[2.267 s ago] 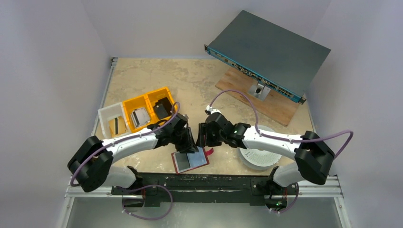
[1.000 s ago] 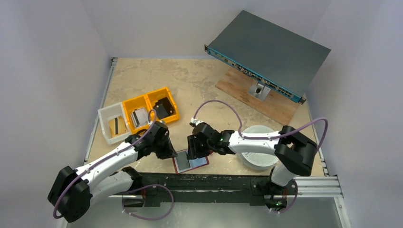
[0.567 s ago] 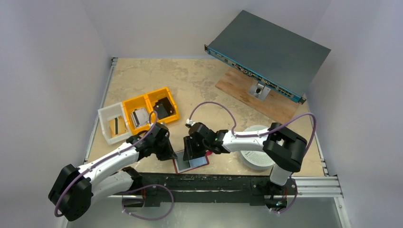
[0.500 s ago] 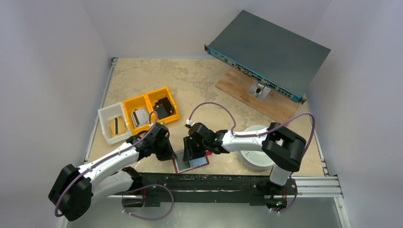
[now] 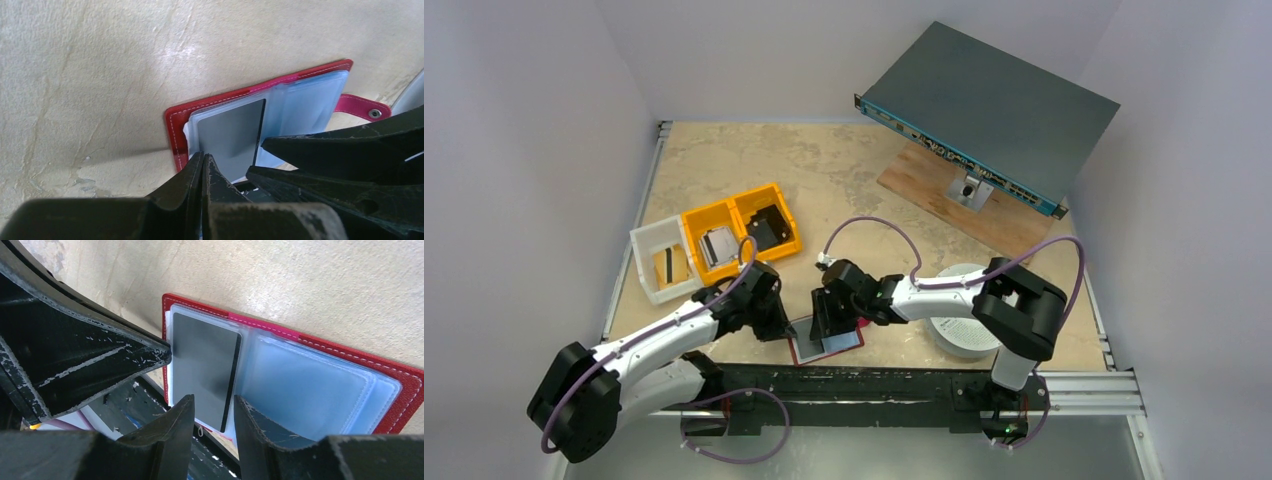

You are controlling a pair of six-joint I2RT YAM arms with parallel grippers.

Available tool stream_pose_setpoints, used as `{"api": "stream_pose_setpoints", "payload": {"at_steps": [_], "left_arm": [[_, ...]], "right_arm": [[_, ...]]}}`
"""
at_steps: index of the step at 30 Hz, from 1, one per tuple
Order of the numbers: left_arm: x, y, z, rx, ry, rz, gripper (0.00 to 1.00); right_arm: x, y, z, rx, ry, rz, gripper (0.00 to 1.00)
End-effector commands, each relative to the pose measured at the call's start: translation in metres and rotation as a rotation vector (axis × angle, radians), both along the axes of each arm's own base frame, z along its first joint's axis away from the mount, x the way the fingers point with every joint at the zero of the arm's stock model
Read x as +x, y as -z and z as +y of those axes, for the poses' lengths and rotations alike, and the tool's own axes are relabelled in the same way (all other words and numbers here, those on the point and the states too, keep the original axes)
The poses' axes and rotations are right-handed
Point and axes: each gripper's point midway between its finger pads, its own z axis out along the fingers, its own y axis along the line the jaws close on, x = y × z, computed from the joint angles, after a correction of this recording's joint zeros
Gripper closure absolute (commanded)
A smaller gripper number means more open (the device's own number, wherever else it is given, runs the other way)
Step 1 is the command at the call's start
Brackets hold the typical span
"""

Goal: Take the credit cards out of the card holder
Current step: Remove the credit card from the card holder.

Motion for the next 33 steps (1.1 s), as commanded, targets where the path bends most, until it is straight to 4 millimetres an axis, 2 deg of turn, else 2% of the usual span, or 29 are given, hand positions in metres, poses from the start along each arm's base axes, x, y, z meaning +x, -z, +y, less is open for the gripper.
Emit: {"api": "stream_pose_setpoints", "payload": {"at_steps": [1,15,23,33], "left_arm": [[-0.001,0.004,-0.005,-0.018,-0.004,0.016,1.00],[-0.004,0.014,-0.010,-0.007,0.005,0.045,1.00],[0.001,0.013,-0.023,-0.004,0.024,0.049,1.00],[-0.001,0.027,-0.009,0.106,-0.016,0.109,1.00]], "right_arm": [[0.005,0.001,0.000,0.023,0.027,-0.005,0.65],[0.002,0.016,-0.005,0.029,0.025,0.040,0.64],[-0.002,0.021,-0.002,0.091,0.009,0.107,0.63],[0.006,0.004,-0.013,0.247,0.039,0.153,0.63]]}}
